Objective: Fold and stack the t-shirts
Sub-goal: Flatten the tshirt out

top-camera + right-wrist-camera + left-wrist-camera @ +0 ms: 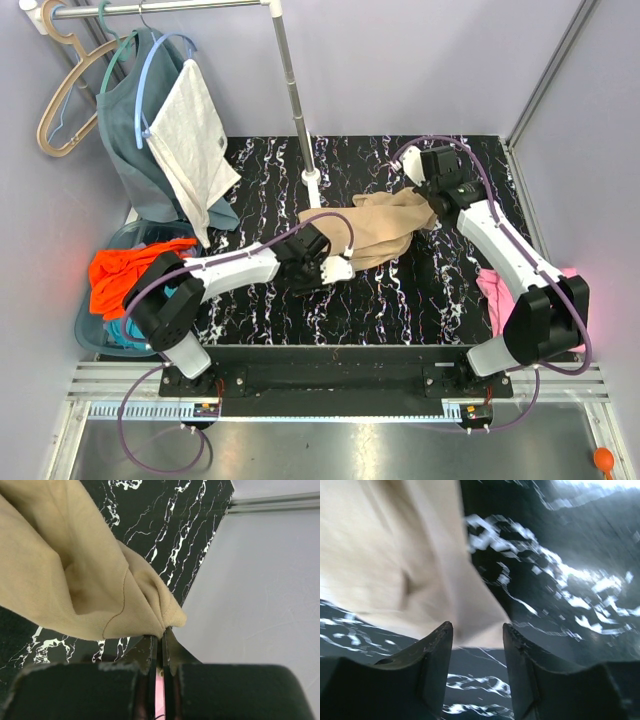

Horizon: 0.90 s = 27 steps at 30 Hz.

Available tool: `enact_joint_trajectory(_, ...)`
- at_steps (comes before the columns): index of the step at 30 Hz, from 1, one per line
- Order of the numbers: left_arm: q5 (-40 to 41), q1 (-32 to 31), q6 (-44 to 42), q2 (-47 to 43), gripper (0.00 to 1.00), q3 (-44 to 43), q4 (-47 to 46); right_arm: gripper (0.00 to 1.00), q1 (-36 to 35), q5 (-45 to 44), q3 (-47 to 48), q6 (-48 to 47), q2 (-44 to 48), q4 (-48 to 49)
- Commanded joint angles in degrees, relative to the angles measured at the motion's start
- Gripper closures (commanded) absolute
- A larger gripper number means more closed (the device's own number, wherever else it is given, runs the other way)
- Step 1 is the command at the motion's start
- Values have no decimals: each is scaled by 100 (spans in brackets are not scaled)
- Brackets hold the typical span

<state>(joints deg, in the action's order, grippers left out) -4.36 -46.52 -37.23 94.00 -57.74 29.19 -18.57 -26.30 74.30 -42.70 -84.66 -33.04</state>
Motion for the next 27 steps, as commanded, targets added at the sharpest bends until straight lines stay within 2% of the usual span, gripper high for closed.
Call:
enact_joint_trajectory(1, -363, -41, -47, -312, 54, 332, 288, 100, 143, 20, 102, 77, -50, 333)
enact_joint_trajectory(16, -759, -164, 41, -101, 60, 807, 394, 100, 591, 20, 1428, -283, -788, 351)
enact_joint_trajectory(22, -689, -173, 120, -671, 60, 703, 640, 100, 846, 126, 1763, -362, -982, 351)
enact_joint_trajectory(27, -602, -173, 190, -1251, 59, 133, 878, 100, 846, 187, 1649, -327, -1035, 351)
